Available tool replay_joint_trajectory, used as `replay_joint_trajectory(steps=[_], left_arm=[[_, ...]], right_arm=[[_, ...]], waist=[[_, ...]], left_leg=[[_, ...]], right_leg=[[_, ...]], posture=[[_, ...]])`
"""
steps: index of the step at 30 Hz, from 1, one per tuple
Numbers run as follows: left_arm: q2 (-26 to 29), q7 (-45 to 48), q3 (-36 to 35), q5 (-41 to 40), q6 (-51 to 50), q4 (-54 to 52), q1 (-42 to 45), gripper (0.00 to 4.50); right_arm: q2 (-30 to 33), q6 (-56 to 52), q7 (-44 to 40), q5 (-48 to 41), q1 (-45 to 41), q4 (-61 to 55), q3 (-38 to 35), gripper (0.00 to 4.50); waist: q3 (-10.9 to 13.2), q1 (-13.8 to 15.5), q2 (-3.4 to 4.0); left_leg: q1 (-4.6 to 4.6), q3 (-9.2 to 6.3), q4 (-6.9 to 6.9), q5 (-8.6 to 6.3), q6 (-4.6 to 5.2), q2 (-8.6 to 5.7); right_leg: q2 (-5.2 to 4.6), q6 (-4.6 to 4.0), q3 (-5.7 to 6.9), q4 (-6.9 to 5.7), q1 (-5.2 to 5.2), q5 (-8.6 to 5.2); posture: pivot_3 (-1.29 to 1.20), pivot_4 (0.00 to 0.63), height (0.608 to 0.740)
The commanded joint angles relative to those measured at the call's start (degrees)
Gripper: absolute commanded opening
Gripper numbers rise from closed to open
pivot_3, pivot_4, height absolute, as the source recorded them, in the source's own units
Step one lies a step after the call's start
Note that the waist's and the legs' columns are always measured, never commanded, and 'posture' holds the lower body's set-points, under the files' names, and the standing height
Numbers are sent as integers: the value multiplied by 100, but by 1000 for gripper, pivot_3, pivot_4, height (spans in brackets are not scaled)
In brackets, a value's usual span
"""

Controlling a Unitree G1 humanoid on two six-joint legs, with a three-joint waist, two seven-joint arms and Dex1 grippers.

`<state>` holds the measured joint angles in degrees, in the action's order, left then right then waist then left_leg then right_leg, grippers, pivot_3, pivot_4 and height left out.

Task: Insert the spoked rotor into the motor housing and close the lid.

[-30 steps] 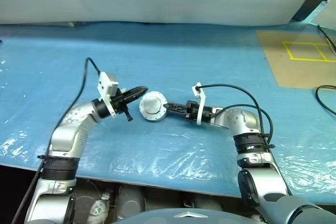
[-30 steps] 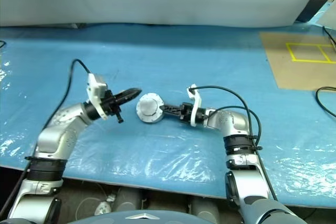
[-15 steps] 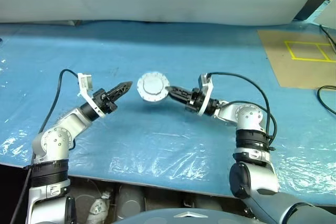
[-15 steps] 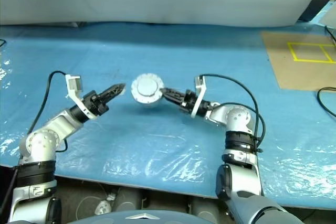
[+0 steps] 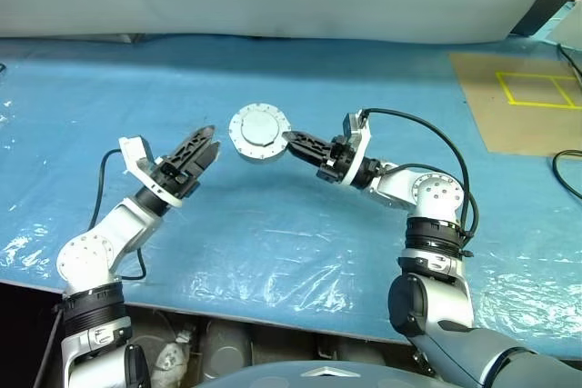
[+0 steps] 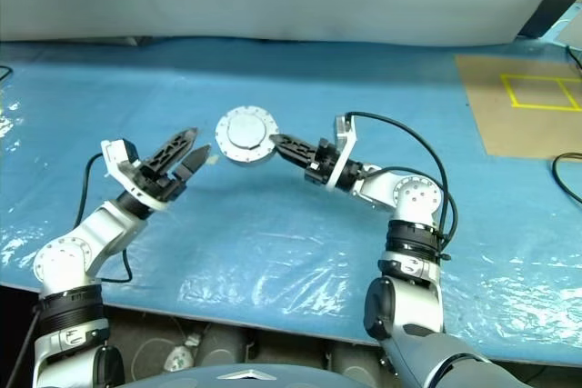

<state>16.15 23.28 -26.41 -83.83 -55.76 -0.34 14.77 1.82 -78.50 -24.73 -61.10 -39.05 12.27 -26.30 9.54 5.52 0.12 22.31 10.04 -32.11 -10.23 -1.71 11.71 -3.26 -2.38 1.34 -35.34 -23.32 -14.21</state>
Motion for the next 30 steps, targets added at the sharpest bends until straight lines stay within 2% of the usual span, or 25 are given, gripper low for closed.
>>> replay_joint_trajectory(steps=[1, 7, 17, 30], left_arm=[[25, -30, 155, -98, -96, -79, 21, 4441], [-40, 51, 399, -223, -169, -42, 273, 4441], [-22, 306, 695, 132, -139, 246, 505, 4441], [-1, 262, 421, 317, 160, 238, 483, 4441]], right_arm=[[-46, 86, -33, -526, -234, -348, -99, 1109], [-33, 75, 53, -641, -175, -394, 57, 1109], [26, 90, 95, -635, -96, -455, 217, 1109], [32, 160, 154, -586, -55, -452, 257, 1109]], waist=[[0, 0, 0], [0, 1, -1], [0, 0, -1], [0, 0, -1]], left_leg=[[0, -2, 0, 0, 0, 0], [2, -3, -2, 1, -1, -5], [2, -6, -4, 1, -1, -22], [1, -8, -14, 1, -1, -23]], right_leg=[[0, 2, 0, 0, 1, 1], [0, 10, 0, 2, 3, 5], [-1, 11, 0, 1, 4, 6], [-1, 14, 0, -7, 6, 8]], posture=[[0, 150, 740], [0, 150, 740], [0, 150, 740], [0, 150, 740]])
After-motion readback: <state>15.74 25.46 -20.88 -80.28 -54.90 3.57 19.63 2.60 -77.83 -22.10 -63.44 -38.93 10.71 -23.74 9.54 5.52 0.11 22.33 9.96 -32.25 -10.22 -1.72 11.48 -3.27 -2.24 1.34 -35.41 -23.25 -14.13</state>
